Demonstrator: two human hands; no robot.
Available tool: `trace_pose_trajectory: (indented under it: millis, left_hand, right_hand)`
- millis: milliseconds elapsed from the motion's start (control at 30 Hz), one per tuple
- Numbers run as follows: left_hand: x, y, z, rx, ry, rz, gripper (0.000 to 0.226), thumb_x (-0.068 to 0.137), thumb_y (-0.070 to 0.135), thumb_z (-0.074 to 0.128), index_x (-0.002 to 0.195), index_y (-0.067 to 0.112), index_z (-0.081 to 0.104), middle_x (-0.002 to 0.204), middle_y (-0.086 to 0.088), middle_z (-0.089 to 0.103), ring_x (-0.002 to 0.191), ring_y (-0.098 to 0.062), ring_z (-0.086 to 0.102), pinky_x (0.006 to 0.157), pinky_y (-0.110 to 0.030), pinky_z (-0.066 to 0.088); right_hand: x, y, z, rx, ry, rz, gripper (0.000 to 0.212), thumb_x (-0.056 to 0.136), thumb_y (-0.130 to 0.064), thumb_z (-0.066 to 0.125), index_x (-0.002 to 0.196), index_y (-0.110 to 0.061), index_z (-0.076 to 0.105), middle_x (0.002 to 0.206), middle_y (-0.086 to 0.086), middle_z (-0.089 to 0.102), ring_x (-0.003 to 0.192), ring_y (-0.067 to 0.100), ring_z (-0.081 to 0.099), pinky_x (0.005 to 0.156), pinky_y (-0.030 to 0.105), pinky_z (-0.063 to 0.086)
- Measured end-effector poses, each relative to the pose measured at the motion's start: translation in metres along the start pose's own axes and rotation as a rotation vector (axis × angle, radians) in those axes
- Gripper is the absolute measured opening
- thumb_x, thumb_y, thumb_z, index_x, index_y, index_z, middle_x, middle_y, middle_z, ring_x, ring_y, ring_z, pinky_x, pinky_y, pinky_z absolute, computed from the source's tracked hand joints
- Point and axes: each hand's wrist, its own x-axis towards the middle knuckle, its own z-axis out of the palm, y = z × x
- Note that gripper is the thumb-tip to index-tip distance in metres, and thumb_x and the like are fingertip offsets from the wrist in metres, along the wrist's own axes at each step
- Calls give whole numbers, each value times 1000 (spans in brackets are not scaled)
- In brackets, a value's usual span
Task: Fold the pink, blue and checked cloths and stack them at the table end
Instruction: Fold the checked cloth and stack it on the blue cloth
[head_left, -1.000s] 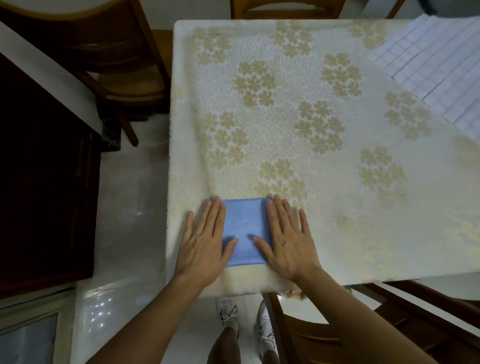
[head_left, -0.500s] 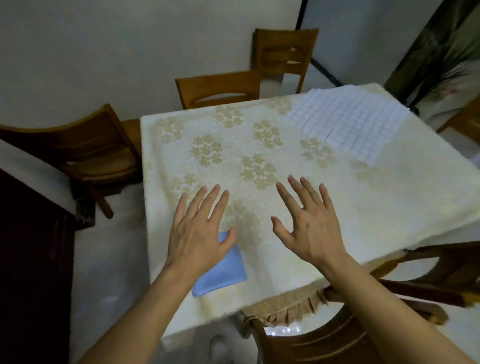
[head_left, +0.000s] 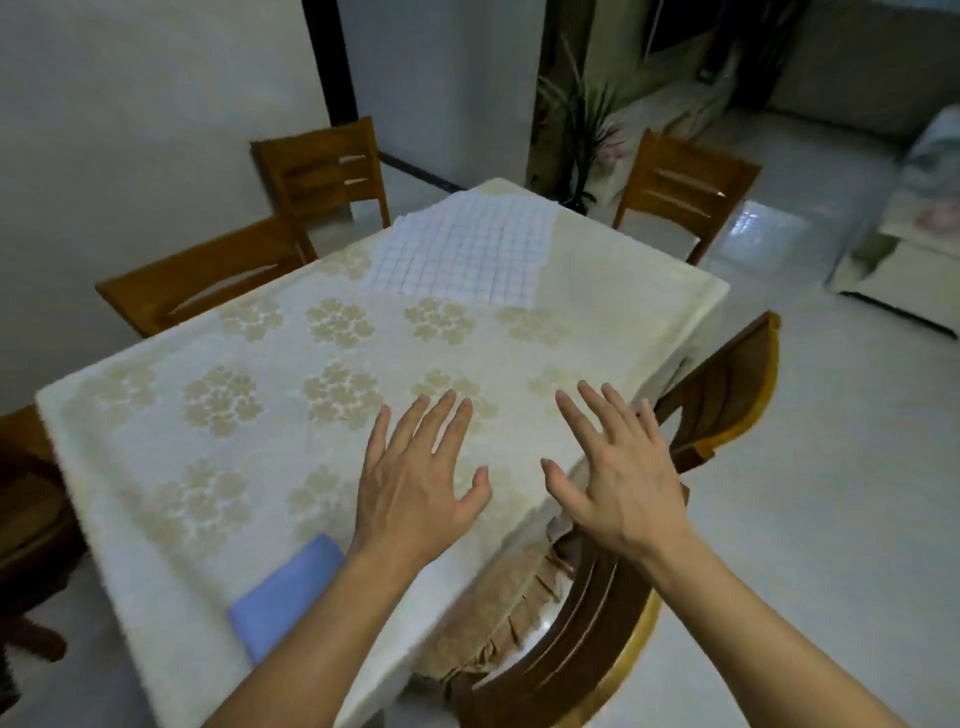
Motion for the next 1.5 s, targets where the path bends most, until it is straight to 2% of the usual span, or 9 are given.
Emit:
trace_pose_trajectory:
  millis: [133,300,367,467,600,767,900,1167,1500]
  left_hand:
    - [26,63,15,-45,-32,128,67,86,51,46,145,18,48,149,-3,49,137,-25,46,115,-53,30]
    - [51,160,37,-101,-74,279,66,88,51,44,145,18,47,149,-4,49,136,-24,46,117,-50,28]
    - [57,199,46,-116,-88,328,67,87,51,45,146,19,46,149,-3,49,137,-25,45,117,-50,27]
    - [65,257,59,-155,-103,384,67,86,51,48,147,23,45,150,-2,48,138,-24,44,117,-51,27]
    - [75,330,79,-175,-90,447,68,84,51,52,147,25,46,150,-1,47,138,-25,43,115,-53,29]
    - [88,399,100,-163,-103,510,71,83,53,51,147,24,44,151,-2,46,138,-26,43,117,-52,26]
    - [98,439,114,-132,-130,584,71,86,55,49,149,25,41,152,-2,44,140,-24,41,117,-52,26]
    - [146,500,155,-150,-113,661,69,84,54,52,145,22,48,146,-2,52,134,-24,48,114,-52,31]
    - [286,547,229,-162,-129,669,66,86,54,51,144,22,49,146,-2,52,135,-24,48,114,-52,32]
  right_hand:
    - [-32,58,-18,-6,61,126,72,92,-64,38,153,-27,37,159,5,37,149,26,28,122,54,20]
    - [-79,142,-41,-13,114,273,69,92,-61,43,152,-28,38,157,5,39,149,24,27,123,51,15]
    - [-96,175,-50,-20,130,313,69,91,-60,43,152,-27,39,156,6,40,148,26,29,122,52,18]
    - [-121,225,-63,-38,160,360,69,90,-59,44,149,-24,45,154,8,44,146,28,34,120,56,23]
    - [-148,287,-82,-59,188,434,69,89,-60,44,149,-24,46,154,7,44,146,27,34,120,55,22]
    - [-180,345,-97,-75,237,508,69,87,-58,46,147,-23,49,151,8,47,144,29,38,119,55,25]
    - [-193,382,-102,-85,269,574,69,86,-58,46,146,-23,50,151,8,48,144,29,39,118,56,27]
    - [-186,452,-95,-90,277,655,68,86,-57,46,146,-25,51,151,8,48,144,29,39,118,54,28]
    - [-77,568,-76,-103,245,679,67,87,-56,46,146,-25,50,152,7,47,145,28,37,119,54,28]
